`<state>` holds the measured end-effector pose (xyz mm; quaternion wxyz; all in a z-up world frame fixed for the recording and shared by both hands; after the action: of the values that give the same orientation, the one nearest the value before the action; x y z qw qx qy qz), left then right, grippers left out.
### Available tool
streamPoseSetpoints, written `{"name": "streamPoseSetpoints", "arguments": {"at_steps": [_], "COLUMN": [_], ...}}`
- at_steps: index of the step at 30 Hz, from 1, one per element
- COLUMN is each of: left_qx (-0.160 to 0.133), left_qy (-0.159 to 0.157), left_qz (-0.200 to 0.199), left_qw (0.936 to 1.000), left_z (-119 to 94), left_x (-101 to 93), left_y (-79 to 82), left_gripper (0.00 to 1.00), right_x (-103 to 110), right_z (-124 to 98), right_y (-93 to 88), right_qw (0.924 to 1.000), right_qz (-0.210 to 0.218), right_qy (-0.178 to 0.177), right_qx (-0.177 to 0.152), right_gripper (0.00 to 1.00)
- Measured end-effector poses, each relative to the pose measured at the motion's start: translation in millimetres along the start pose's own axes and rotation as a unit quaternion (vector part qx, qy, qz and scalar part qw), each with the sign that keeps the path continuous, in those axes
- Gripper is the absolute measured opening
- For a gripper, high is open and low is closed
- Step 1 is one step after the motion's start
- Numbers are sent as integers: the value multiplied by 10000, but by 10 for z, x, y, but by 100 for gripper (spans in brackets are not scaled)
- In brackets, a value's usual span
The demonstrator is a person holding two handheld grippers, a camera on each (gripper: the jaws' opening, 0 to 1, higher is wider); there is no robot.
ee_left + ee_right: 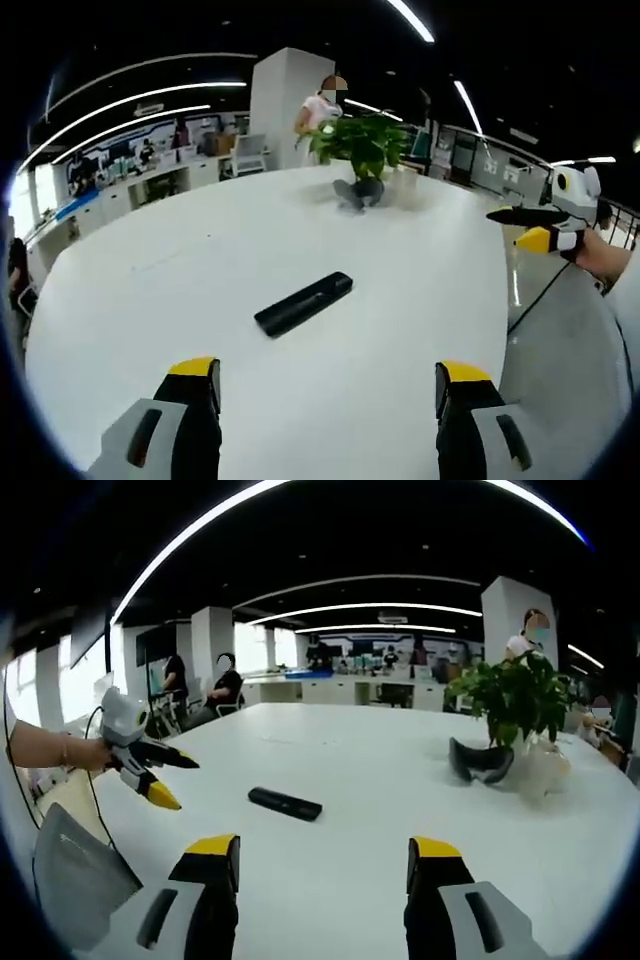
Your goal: Press the specified remote control buttons in sequence, fully releasing each button before pressing the next.
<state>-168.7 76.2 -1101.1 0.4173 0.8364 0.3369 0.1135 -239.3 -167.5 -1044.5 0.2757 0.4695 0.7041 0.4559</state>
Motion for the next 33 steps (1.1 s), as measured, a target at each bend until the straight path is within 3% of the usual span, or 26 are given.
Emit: {"name": "streamPoseSetpoints", "arguments": {"at_steps": [10, 17, 33], "left_qx": [208, 496, 933], "left_qy": [-206, -320, -607], "left_qz": [46, 379, 734], "left_qw": [9996, 9975, 9911], "left_z": [162, 302, 575], "left_x": [101, 177, 251], "left_y": [72, 108, 164], "left_gripper": [92, 92, 89], "right_x": [23, 6, -11], "right_z": [35, 28, 23], "right_y": [-28, -39, -75], "right_qw": [9999, 9999, 9999], "right_qz": [-19, 6, 34], "right_qy": [64, 46, 1], "right_qx": [104, 122, 166], "right_gripper": [67, 67, 66]}}
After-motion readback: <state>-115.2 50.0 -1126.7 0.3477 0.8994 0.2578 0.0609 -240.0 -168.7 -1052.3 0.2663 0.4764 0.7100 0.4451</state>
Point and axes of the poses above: the point that each gripper's makers call its tool centre point, and the gripper's own axes: z roughly forward along the fingers, x roughly to its left, y roughly out of its top, the point moved 1 cm from there along -z, roughly backward along the fingers, and after that the axes turned 4 degrees about x, right-handed, at the moved point
